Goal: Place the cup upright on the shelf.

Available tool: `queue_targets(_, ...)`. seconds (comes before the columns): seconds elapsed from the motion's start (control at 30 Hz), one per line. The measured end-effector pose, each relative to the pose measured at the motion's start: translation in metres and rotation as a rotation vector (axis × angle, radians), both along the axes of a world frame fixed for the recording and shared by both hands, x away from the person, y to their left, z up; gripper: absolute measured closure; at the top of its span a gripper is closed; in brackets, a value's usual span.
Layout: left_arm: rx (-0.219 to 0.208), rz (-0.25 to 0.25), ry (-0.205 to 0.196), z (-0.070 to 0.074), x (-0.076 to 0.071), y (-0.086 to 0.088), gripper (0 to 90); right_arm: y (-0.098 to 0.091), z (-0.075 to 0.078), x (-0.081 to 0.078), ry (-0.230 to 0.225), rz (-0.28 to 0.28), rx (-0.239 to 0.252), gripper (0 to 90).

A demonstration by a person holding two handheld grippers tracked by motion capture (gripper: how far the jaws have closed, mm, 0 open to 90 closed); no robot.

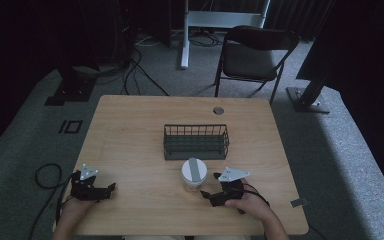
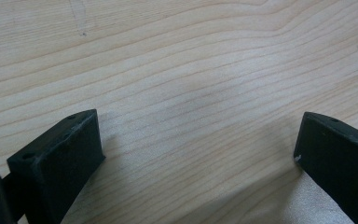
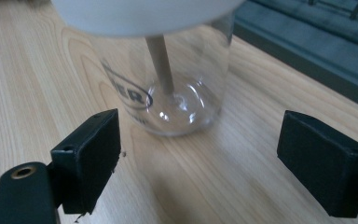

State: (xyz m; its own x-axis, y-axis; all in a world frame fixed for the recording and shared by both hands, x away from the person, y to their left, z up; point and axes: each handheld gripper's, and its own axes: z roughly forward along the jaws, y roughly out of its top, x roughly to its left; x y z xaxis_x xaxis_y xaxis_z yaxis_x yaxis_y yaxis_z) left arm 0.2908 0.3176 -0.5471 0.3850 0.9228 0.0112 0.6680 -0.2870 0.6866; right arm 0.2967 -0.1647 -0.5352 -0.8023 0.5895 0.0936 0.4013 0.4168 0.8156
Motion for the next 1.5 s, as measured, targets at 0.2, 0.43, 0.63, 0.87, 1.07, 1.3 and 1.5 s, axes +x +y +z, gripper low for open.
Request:
queue_targets(0.2, 0.000, 0.000, 0.000, 0.000, 0.000, 0.000, 1.2, 0.007, 0.001, -0.002, 0.000, 0.012, 0.028, 13.2)
queue_targets(0.43, 0.000, 0.000, 0.000, 0.000, 0.000, 0.000, 1.2, 0.017, -0.001, -0.003, -0.020, -0.001, 0.057, 13.6)
queue_targets(0.63, 0.000, 0.000, 0.000, 0.000, 0.000, 0.000, 1.2, 0.026, -0.001, -0.003, -0.028, -0.008, 0.073, 13.6)
queue_targets(0.87, 0.000, 0.000, 0.000, 0.000, 0.000, 0.000, 1.2, 0.034, -0.002, -0.002, -0.035, -0.032, 0.106, 13.6)
queue_targets(1.07, 0.000, 0.000, 0.000, 0.000, 0.000, 0.000, 1.2, 0.037, -0.002, -0.002, -0.030, -0.068, 0.125, 13.5)
queue_targets(1.3, 0.000, 0.000, 0.000, 0.000, 0.000, 0.000, 1.2, 0.045, -0.006, -0.002, -0.052, -0.115, 0.123, 13.5)
queue_targets(1.5, 0.000, 0.000, 0.000, 0.000, 0.000, 0.000, 1.2, 0.051, -0.008, -0.003, -0.052, -0.159, 0.133, 13.5)
